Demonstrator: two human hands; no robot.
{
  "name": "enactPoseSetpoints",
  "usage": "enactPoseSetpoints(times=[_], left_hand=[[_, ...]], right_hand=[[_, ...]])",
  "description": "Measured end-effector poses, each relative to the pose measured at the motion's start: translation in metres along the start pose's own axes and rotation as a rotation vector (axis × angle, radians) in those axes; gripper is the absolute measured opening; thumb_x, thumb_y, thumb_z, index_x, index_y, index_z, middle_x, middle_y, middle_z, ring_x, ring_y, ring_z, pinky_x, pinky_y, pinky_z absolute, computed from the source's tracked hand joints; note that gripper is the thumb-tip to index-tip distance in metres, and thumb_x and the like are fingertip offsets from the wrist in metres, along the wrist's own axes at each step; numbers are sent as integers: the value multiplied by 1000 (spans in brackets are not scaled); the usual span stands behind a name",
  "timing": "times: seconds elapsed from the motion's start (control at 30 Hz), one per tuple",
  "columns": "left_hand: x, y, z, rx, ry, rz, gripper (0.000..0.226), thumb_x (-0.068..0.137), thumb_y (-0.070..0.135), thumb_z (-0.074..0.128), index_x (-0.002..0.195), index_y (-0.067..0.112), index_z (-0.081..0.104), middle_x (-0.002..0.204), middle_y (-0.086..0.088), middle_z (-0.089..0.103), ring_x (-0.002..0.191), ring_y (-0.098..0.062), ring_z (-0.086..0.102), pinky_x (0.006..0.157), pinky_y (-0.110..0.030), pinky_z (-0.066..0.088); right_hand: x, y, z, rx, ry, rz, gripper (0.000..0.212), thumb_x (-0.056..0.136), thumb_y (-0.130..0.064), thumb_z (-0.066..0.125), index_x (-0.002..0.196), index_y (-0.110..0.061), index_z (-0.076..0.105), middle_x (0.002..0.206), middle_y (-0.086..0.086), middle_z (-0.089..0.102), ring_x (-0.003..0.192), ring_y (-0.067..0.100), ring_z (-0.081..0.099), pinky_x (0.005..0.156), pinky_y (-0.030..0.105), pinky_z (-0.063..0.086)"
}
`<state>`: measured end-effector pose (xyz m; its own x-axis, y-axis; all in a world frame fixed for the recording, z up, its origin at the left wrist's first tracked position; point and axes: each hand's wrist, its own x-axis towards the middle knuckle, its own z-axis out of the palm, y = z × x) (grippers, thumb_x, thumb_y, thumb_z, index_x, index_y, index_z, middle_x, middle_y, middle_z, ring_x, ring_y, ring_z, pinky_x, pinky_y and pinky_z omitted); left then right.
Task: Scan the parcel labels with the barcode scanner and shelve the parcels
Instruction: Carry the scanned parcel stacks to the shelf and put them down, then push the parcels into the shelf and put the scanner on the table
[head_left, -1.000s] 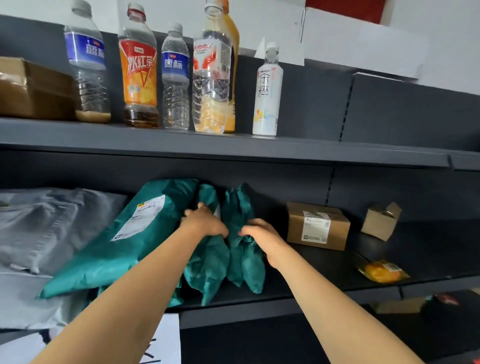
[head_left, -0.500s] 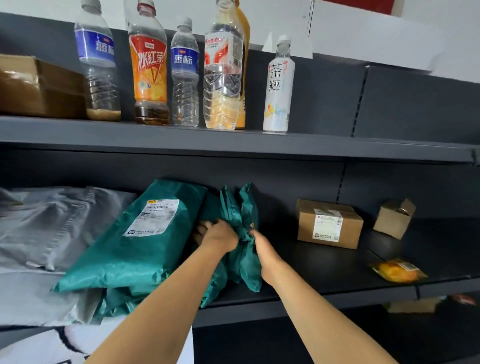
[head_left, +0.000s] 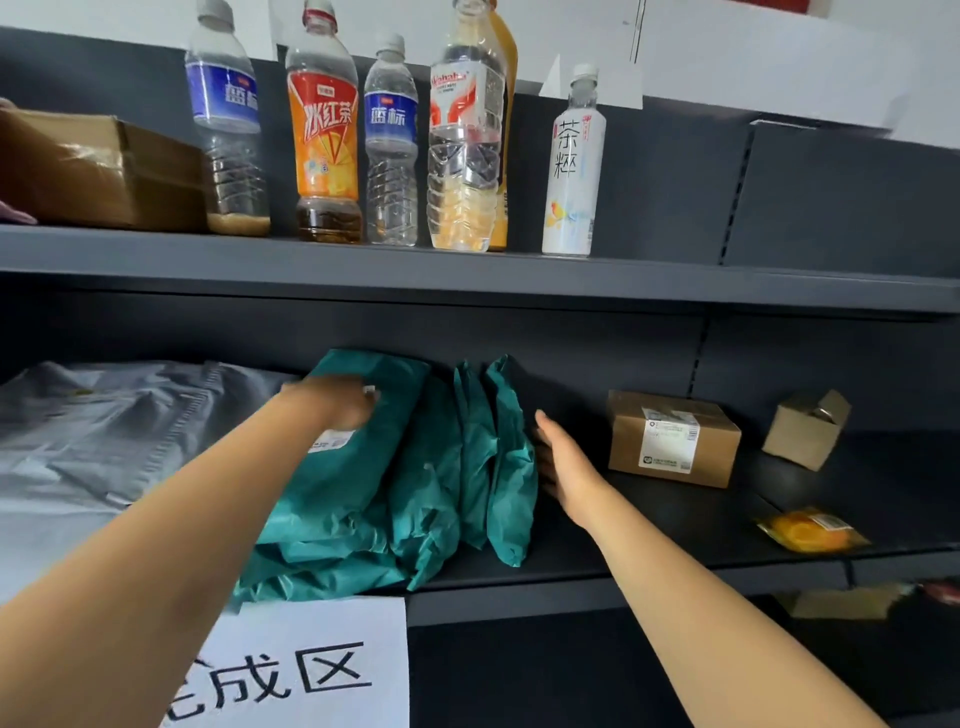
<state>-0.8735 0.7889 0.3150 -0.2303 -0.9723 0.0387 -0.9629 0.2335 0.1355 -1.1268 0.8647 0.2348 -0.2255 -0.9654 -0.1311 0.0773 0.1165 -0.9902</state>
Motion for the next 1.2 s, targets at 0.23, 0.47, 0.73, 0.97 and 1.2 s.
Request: enactPoseSetpoints(times=[0.23, 0.47, 0.73, 0.97, 1.2], left_hand=[[-6, -15, 31, -112, -93, -87, 63, 92, 48, 3, 146, 19, 19, 159, -15, 7, 146, -35, 4, 118, -51, 3], [-7, -10, 21, -169, 45, -102, 56, 96, 36, 22, 144, 9, 34, 153, -18, 29, 139, -42, 27, 114, -53, 22], [-126, -69, -24, -179, 301, 163, 50, 81, 26, 30, 120, 8, 56, 120, -20, 57, 113, -39, 53, 94, -47, 45], [-287, -263, -20, 223, 266, -128, 28, 91, 13, 38, 116, 7, 48, 123, -13, 46, 118, -34, 43, 95, -42, 37], [-455, -537, -28, 219, 191, -398, 45, 91, 22, 40, 135, 18, 40, 139, -11, 41, 128, -32, 41, 104, -46, 39]], right_hand=[[-17, -15, 30, -329, -123, 3, 66, 92, -62, 41, 147, -25, 36, 155, -1, 34, 143, 19, 29, 115, 36, 21], [-41, -46, 50, -950, 148, -463, 55, 100, -47, 35, 148, -18, 37, 158, 7, 28, 145, 24, 27, 114, 37, 25], [-119, -51, 197, -1150, 31, -1020, 45, 96, -20, 48, 139, -8, 47, 148, 11, 44, 138, 26, 38, 112, 35, 21], [-205, -17, 387, -1155, -29, -968, 32, 90, -17, 47, 118, -5, 57, 123, 12, 62, 115, 33, 54, 94, 42, 41], [-309, 45, 609, -1250, -352, -868, 37, 92, -22, 45, 125, -8, 51, 125, 11, 59, 113, 33, 55, 94, 42, 44]])
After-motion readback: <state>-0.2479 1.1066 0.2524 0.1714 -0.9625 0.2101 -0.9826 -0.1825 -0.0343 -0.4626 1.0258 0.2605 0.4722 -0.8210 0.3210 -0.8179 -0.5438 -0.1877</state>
